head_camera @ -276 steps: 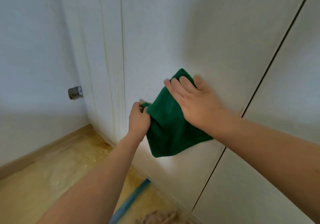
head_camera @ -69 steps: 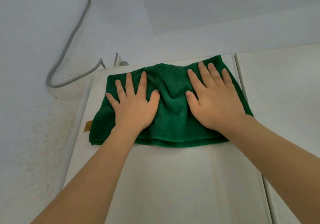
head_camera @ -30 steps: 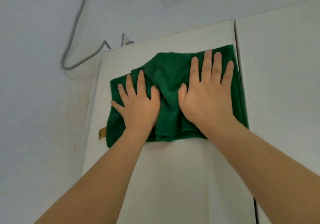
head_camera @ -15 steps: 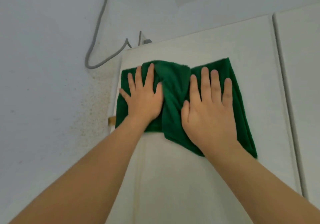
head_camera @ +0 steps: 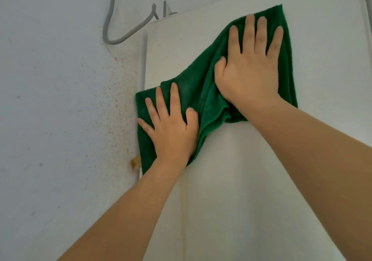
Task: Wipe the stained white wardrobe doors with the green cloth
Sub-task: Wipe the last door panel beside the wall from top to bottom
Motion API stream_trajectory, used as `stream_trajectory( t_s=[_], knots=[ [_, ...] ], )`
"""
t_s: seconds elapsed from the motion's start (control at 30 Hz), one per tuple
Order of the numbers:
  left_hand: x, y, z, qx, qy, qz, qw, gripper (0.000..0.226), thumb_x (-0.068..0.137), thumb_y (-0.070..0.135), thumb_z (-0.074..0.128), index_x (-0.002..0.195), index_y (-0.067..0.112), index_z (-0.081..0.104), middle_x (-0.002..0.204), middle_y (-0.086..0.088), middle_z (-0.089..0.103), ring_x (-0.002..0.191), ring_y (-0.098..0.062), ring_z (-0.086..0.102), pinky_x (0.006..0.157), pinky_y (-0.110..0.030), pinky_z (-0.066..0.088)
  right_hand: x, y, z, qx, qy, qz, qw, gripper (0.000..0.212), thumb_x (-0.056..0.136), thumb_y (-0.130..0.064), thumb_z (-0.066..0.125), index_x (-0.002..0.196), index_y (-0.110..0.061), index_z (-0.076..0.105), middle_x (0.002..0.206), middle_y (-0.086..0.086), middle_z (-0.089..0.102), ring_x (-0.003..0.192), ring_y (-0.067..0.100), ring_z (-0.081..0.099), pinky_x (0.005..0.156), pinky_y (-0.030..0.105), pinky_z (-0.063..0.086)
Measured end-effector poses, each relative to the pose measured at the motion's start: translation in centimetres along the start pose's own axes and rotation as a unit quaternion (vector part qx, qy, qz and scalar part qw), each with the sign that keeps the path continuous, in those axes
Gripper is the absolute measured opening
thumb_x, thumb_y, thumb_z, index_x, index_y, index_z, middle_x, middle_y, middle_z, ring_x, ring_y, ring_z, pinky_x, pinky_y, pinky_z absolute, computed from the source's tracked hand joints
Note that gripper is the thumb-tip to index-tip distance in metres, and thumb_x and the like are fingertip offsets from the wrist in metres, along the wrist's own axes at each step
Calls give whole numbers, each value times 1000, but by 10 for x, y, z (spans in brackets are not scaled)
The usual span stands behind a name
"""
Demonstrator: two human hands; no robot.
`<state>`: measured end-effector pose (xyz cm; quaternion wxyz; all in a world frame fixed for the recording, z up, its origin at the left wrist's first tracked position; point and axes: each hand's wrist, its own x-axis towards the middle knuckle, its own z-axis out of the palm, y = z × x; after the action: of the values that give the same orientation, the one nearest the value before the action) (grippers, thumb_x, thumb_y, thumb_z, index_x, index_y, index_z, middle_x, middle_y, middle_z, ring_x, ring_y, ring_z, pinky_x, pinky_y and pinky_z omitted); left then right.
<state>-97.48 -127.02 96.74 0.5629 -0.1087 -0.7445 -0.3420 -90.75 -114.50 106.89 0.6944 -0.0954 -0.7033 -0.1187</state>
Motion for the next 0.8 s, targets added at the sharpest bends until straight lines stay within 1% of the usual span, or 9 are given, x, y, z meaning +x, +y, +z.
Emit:
stream_trajectory(
  t_s=[0.07, 0.13, 0.23, 0.33, 0.43, 0.53, 0.63, 0.73, 0.8],
  knots=[
    [25, 0, -4, 1, -10, 10, 1000, 73, 89, 50, 16, 160, 39, 3, 170, 0, -2, 155, -29, -7, 118, -67, -7, -4, 1, 0, 14, 3, -10, 1000, 65, 98, -36, 23, 156, -6, 22, 162, 22, 12, 150, 38, 8, 120, 60, 3],
    [53, -1, -10, 7, -13, 32, 999, 67, 98, 45, 24, 161, 38, 3, 170, -1, -3, 155, -29, -7, 120, -65, -6, -17, 4, -1, 28, 1, -19, 999, 65, 98, -36, 26, 156, -6, 23, 162, 22, 14, 150, 38, 9, 120, 59, 4],
    [71, -4, -11, 12, 6, 45, 999, 62, 103, 45, 25, 161, 36, 5, 170, -2, 0, 156, -28, -4, 122, -61, -2, -53, 3, -1, 33, 1, -24, 999, 64, 99, -37, 29, 156, -7, 23, 162, 21, 15, 150, 37, 10, 120, 59, 5],
    [49, -7, -6, -10, 18, 39, 999, 66, 97, 46, 20, 161, 34, 8, 170, -3, 4, 156, -27, 0, 124, -57, -2, -95, -1, -3, 21, -11, -31, 999, 64, 99, -37, 28, 156, -8, 22, 162, 21, 14, 150, 37, 10, 120, 59, 6],
    [-1, -21, 0, 9, 25, 39, 999, 68, 97, 49, 14, 162, 30, 9, 169, -6, 7, 156, -29, 2, 124, -56, 1, -120, -2, -4, 3, -43, -43, 998, 65, 99, -39, 26, 157, -8, 20, 163, 20, 12, 151, 36, 8, 120, 58, 5],
    [-35, -32, 2, 30, 1, 52, 998, 69, 97, 48, 15, 162, 26, 8, 169, -8, 7, 156, -31, 1, 124, -58, 0, -112, 2, -5, 13, -50, -75, 996, 67, 99, -41, 25, 156, -8, 21, 163, 20, 12, 151, 36, 7, 120, 59, 3],
    [-9, -28, -5, 28, -15, 51, 998, 72, 94, 46, 18, 162, 26, 6, 169, -9, 2, 155, -33, -3, 123, -60, -4, -67, 20, -6, 6, -50, -117, 992, 68, 98, -45, 24, 157, -11, 21, 163, 18, 12, 151, 34, 8, 121, 57, 3],
    [34, -6, -10, 1, -13, 20, 1000, 72, 94, 44, 21, 162, 29, 5, 170, -8, 0, 155, -32, -5, 122, -59, -7, -25, 40, -10, -9, -52, -73, 996, 68, 99, -47, 21, 158, -14, 16, 164, 16, 8, 152, 32, 5, 121, 55, 1],
    [45, 3, -7, -8, 6, -6, 1000, 69, 96, 43, 24, 162, 29, 6, 170, -8, 2, 156, -31, -3, 123, -57, -7, -20, 39, -7, -10, -34, -45, 998, 67, 100, -45, 20, 158, -13, 17, 164, 16, 9, 152, 32, 5, 121, 55, 1]
  ],
)
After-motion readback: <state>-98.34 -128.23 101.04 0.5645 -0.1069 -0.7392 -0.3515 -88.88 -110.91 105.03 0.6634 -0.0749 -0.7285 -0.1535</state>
